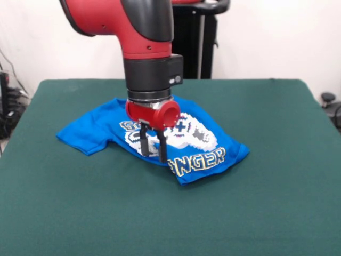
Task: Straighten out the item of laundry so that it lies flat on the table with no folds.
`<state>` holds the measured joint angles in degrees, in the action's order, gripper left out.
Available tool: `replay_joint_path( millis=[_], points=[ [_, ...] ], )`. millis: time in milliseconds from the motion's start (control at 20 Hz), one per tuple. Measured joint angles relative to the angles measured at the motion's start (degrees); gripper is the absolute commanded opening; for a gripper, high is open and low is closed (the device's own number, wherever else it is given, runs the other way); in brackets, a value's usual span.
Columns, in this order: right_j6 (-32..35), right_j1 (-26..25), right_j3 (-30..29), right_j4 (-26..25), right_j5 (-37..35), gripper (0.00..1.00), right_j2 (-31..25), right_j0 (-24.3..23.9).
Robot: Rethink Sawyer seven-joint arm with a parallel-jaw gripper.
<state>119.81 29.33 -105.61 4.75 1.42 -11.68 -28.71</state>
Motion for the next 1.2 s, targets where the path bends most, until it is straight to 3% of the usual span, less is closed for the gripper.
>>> replay_joint_path(
  millis=[800, 1100, 1200],
  points=[
    [0.0, -0.5, -5.5, 0.0, 2.2, 1.00, -2.1, -2.1],
    [0.0, 2.2, -7.5, 0.7, 2.2, 1.00, -0.8, 1.7],
    [0.0, 4.3, -7.9, 1.8, 2.1, 1.00, 1.1, 5.2]
  ],
)
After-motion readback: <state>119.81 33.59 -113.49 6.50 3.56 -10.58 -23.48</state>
